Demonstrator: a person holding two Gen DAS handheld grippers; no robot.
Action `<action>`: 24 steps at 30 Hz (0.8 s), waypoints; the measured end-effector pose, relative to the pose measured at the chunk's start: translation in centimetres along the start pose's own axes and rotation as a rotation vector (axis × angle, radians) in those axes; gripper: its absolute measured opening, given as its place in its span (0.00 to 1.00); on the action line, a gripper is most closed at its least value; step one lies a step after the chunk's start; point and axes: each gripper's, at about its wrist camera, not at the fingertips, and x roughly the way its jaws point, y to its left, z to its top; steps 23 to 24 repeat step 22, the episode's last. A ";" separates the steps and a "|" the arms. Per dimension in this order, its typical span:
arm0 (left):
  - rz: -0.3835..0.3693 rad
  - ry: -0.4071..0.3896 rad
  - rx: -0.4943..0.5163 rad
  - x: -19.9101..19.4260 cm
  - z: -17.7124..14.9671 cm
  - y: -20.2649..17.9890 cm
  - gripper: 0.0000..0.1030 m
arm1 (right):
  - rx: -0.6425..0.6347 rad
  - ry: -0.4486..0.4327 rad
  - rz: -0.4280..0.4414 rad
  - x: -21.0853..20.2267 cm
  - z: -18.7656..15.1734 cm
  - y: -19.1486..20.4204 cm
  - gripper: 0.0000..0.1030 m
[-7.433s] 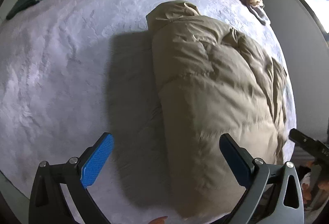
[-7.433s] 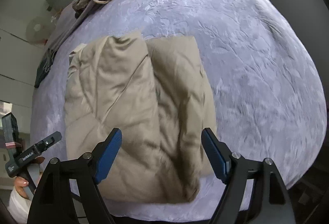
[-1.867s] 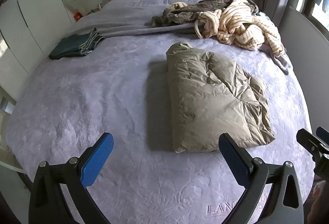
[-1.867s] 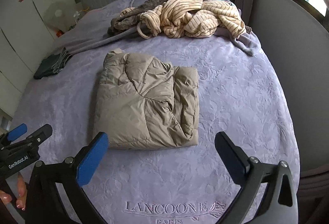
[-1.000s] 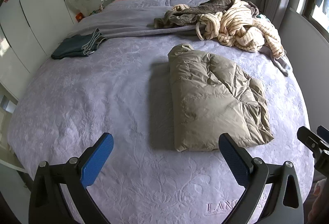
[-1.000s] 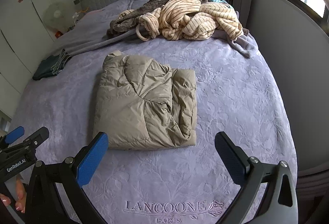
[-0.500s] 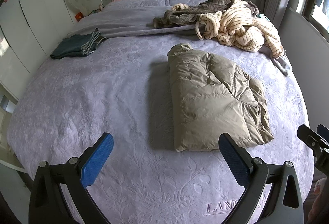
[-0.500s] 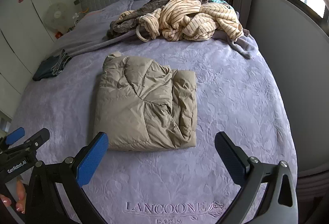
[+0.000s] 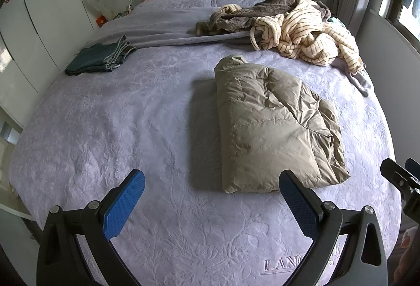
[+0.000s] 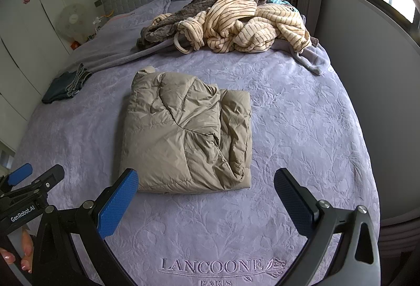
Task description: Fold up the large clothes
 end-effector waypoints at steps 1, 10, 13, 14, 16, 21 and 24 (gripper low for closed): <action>0.000 0.000 0.001 0.0 0.0 0.0 0.99 | 0.000 -0.001 -0.001 0.0 0.0 0.0 1.00; 0.003 0.001 -0.002 -0.1 -0.1 0.0 0.99 | 0.001 0.000 0.000 0.0 0.0 0.0 1.00; 0.006 0.003 -0.011 -0.2 -0.1 0.0 0.99 | 0.001 0.001 0.000 0.0 0.0 0.1 1.00; 0.005 0.004 -0.014 -0.2 -0.2 0.1 0.99 | 0.002 0.001 -0.001 0.0 0.0 0.1 1.00; 0.002 0.004 -0.017 -0.3 -0.3 0.2 0.99 | 0.003 0.001 -0.001 -0.1 0.0 0.1 1.00; -0.009 0.001 -0.013 -0.3 -0.2 0.2 0.99 | 0.005 0.001 -0.001 0.0 -0.1 0.1 1.00; -0.010 0.001 -0.011 -0.3 -0.2 0.2 0.99 | 0.004 0.001 -0.001 0.0 0.0 0.2 1.00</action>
